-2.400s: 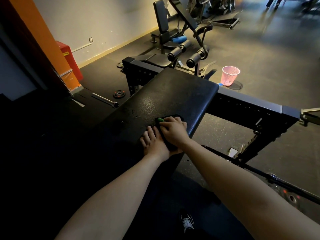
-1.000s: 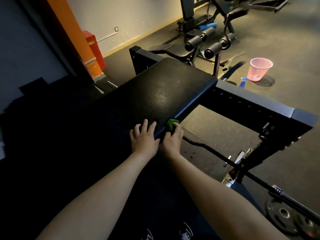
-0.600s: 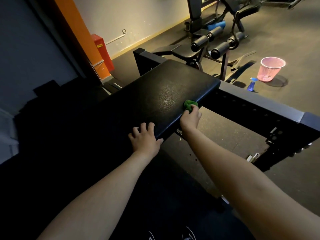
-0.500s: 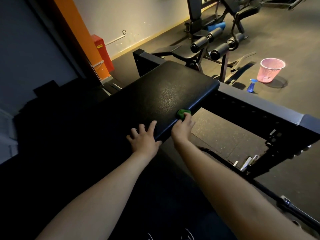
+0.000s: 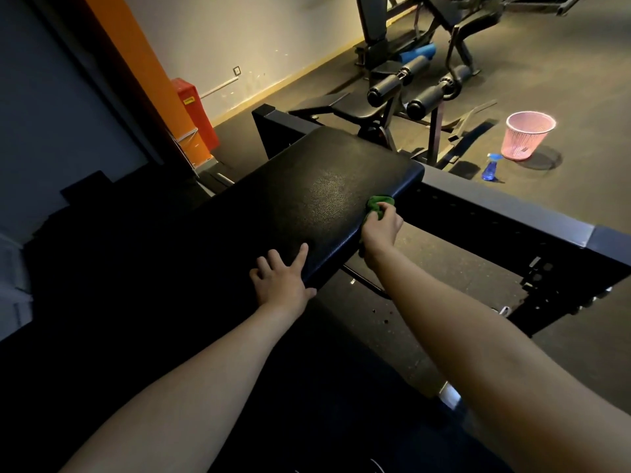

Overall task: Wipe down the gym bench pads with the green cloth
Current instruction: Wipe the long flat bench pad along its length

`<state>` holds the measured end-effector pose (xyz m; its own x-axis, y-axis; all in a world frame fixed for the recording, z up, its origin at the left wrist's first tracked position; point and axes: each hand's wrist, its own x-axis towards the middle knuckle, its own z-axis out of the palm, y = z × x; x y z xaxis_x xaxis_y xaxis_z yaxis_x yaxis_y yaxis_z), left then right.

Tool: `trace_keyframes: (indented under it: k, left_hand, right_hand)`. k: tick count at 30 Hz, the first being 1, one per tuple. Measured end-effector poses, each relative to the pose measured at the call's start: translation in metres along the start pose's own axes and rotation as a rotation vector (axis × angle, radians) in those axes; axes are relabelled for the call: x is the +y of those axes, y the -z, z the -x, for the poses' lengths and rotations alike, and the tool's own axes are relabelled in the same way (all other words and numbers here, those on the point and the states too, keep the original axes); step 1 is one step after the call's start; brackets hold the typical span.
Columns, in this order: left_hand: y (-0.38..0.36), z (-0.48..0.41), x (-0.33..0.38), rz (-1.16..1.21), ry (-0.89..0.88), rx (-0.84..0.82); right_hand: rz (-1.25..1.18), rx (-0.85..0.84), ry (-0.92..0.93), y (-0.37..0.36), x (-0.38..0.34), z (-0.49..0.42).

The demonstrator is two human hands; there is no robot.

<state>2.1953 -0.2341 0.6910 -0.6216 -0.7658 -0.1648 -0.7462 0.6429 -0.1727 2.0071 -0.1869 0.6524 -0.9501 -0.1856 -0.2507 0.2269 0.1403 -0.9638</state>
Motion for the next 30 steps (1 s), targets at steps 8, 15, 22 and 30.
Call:
trace_keyframes:
  k: [8, 15, 22, 30]
  left_hand:
    - [-0.007, -0.004, 0.0, -0.009, 0.002, 0.028]
    - [0.0, 0.002, -0.011, 0.041, -0.067, -0.009]
    - [-0.018, 0.013, -0.061, 0.312, -0.302, 0.05]
    - [-0.02, 0.025, -0.113, 0.336, -0.316, 0.133]
  right_hand:
    - [0.047, -0.036, 0.054, -0.013, 0.028, 0.049]
    - [0.207, -0.164, 0.074, -0.011, 0.044, 0.106]
    - [0.101, -0.045, 0.026, -0.001, 0.004, 0.094]
    - [0.274, 0.004, 0.194, -0.035, 0.037, 0.159]
